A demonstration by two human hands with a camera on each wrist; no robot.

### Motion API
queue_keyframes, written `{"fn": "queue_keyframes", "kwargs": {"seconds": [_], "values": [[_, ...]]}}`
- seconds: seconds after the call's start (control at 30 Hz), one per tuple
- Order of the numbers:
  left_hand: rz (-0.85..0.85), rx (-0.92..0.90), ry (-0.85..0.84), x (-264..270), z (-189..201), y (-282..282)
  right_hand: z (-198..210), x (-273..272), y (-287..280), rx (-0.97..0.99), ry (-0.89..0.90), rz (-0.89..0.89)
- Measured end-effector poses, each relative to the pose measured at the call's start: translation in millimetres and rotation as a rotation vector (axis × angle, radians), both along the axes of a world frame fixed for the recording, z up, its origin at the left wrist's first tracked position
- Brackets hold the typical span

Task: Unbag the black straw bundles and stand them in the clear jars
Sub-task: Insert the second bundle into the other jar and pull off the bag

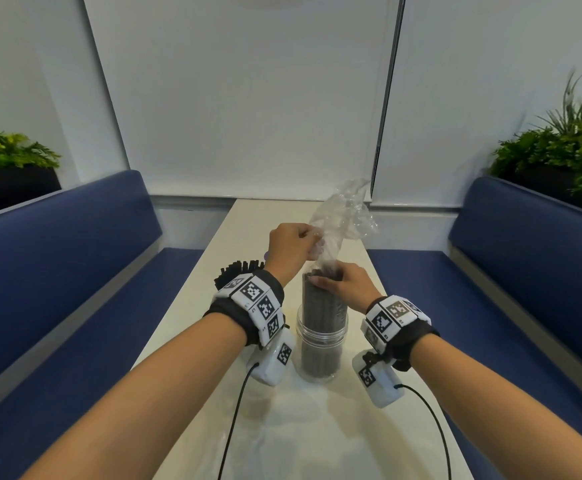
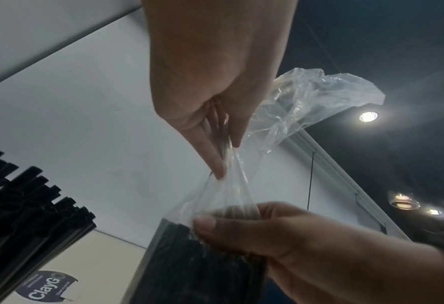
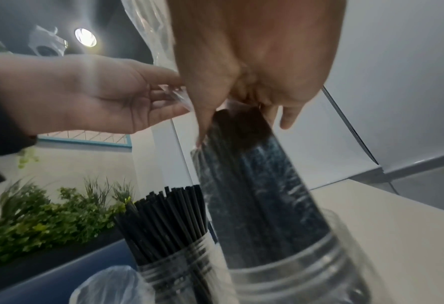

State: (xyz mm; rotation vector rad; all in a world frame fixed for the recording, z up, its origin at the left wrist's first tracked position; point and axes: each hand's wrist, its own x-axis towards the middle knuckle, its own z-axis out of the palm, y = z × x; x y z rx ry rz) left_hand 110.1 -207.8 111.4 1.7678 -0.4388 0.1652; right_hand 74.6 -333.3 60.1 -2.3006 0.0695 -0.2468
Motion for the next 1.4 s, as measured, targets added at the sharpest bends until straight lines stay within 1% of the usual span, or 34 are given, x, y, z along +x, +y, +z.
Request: {"fn": "queue_keyframes", "kwargs": {"seconds": [0.1,0.27,0.4,0.47,0.53,0.6,0.67,0.73,0.8,0.87,0.93,1.03,1.17,1.27,1.37,1.4], "values": [[0.003,-0.033,0.006,-0.2,-0.4,-1.9,4.0,6.7,-3.5,0.004,-0.06,-0.068],[-0.001,-0.069,0.017,0.8,2.8,-1.7,5.0,8.2,-3.5,0.019,-0.144,-0.086],[0.023,-0.117,0.003,2.2,8.5,1.1,5.3,-0.5,-0.2,0.191,-0.133,0.027],[0.022,-0.144,-0.007,2.3,10.5,1.5,1.8,-4.1,-1.4,0.225,-0.086,0.045],[-0.006,-0.156,-0.005,0.9,12.9,-0.6,-3.4,-4.6,-5.6,0.159,-0.064,0.01],[-0.032,-0.165,-0.003,-0.9,15.4,-3.4,-2.3,-5.2,-8.3,0.143,-0.146,-0.048],[-0.037,-0.173,-0.011,-1.5,17.4,-4.8,1.0,-6.2,-7.4,0.186,-0.203,-0.081],[-0.02,-0.164,-0.034,-0.5,18.6,-5.0,5.9,-8.2,-4.4,0.248,-0.22,-0.033],[-0.001,-0.16,-0.051,1.1,19.3,-3.6,6.9,-11.9,-1.2,0.278,-0.158,0.075],[-0.004,-0.17,-0.049,2.2,20.8,-1.4,0.3,-10.4,-3.8,0.205,-0.082,0.094],[-0.021,-0.196,-0.045,1.5,22.6,0.3,1.1,-8.4,-7.6,0.175,-0.124,0.024],[-0.011,-0.268,-0.038,1.7,24.8,3.6,10.1,-3.3,-7.8,0.258,-0.202,-0.089],[-0.001,-0.315,-0.06,0.3,28.0,10.0,20.9,-1.0,-3.2,0.339,-0.299,-0.115],[0.02,-0.323,-0.114,-1.2,31.8,16.1,30.7,0.9,-3.3,0.304,-0.361,-0.166],[0.043,-0.335,-0.109,1.8,33.5,21.2,44.6,7.5,-8.9,0.173,-0.405,-0.277],[0.053,-0.315,-0.108,2.7,33.4,22.5,50.9,8.3,-10.1,0.185,-0.4,-0.301]]}}
